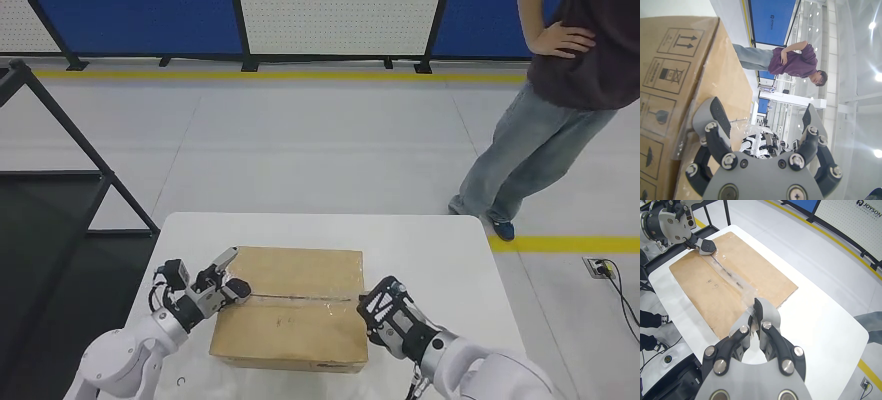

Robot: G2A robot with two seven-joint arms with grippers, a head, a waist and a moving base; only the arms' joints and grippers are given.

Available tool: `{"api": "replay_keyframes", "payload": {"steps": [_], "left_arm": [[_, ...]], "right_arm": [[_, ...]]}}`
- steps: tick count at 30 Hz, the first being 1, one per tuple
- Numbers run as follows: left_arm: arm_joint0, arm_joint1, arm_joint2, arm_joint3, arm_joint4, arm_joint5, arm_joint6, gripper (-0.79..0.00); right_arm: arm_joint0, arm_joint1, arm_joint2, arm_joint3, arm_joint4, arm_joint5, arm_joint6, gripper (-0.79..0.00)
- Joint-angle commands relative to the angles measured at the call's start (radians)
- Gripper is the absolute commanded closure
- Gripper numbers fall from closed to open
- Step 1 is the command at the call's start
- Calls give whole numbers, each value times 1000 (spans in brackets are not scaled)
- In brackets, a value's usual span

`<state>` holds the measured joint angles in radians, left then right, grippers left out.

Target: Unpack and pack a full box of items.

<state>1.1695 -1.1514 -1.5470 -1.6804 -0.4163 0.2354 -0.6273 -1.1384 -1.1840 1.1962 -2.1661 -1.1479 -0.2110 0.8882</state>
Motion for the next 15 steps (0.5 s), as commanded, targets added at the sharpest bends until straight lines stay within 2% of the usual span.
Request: {"api": "replay_keyframes", "payload": {"steps": [1, 15], "left_arm": [[-12, 0, 18, 3, 7, 8, -6, -785], [-90, -3, 139, 25, 57, 47, -38, -785]], "right_arm": [[4, 0, 1, 5, 6, 0, 5, 0], [25, 1, 15, 31, 68, 3, 67, 0]]}}
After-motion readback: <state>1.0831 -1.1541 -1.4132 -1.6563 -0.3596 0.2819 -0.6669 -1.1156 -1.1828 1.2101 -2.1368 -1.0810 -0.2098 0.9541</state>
